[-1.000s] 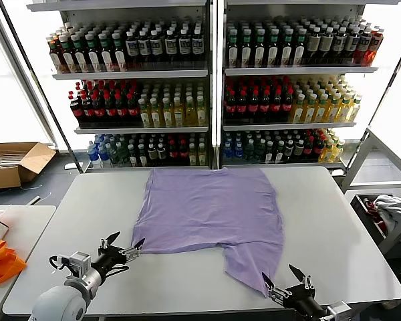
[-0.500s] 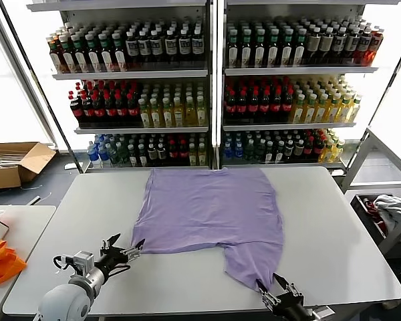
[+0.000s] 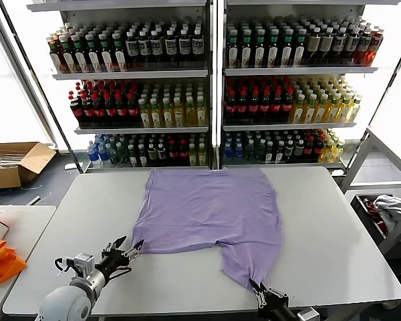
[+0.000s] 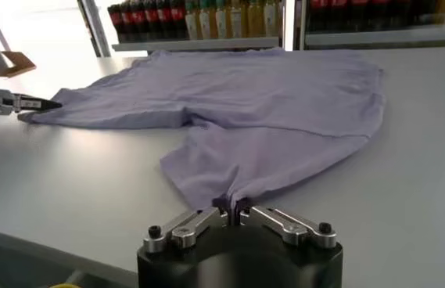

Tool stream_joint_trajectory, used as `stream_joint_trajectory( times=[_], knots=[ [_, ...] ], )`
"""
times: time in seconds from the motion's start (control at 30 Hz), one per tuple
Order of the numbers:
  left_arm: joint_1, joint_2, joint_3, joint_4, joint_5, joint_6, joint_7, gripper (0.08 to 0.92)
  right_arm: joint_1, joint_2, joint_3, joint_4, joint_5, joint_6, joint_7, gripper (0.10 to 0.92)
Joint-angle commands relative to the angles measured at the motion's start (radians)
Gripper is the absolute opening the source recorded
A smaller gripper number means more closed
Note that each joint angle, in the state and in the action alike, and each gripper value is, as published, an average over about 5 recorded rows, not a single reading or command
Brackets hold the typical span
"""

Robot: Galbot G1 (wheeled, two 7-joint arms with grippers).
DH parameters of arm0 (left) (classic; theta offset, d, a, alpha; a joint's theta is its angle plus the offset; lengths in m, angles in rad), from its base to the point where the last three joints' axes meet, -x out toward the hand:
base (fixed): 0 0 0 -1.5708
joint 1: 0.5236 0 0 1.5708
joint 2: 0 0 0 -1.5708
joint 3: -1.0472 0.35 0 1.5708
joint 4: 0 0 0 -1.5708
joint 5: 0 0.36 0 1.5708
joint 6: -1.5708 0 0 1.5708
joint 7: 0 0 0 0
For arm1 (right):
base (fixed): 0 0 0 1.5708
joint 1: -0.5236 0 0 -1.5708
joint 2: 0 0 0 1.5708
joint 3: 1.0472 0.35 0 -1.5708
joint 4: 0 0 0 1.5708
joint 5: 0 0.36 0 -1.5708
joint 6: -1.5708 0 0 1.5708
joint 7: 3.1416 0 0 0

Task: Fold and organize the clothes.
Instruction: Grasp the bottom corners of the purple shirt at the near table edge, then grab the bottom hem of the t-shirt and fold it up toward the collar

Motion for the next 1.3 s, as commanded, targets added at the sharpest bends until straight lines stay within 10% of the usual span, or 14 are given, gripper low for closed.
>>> stream_joint_trajectory(
  times=[0.03,0.5,1.3],
  knots=[
    [0.027,-0.003,0.016,0.004,0.009,0.009,0.009,0.438,-0.024,0.003,0.002,0.001,-0.010,0.015,-0.015,0.112],
    [0.052,-0.020,0.003,-0.049,0.021,0.002,0.015,0.093,-0.016,0.008,0.022,0.012,-0.002,0.151,-0.043,0.112],
    [0.345,-0.016,-0.159,-0.380,0.084,0.060,0.003,0.086,-0.428,-0.054,0.287,0.182,0.059,0.471,-0.194,0.112]
  ],
)
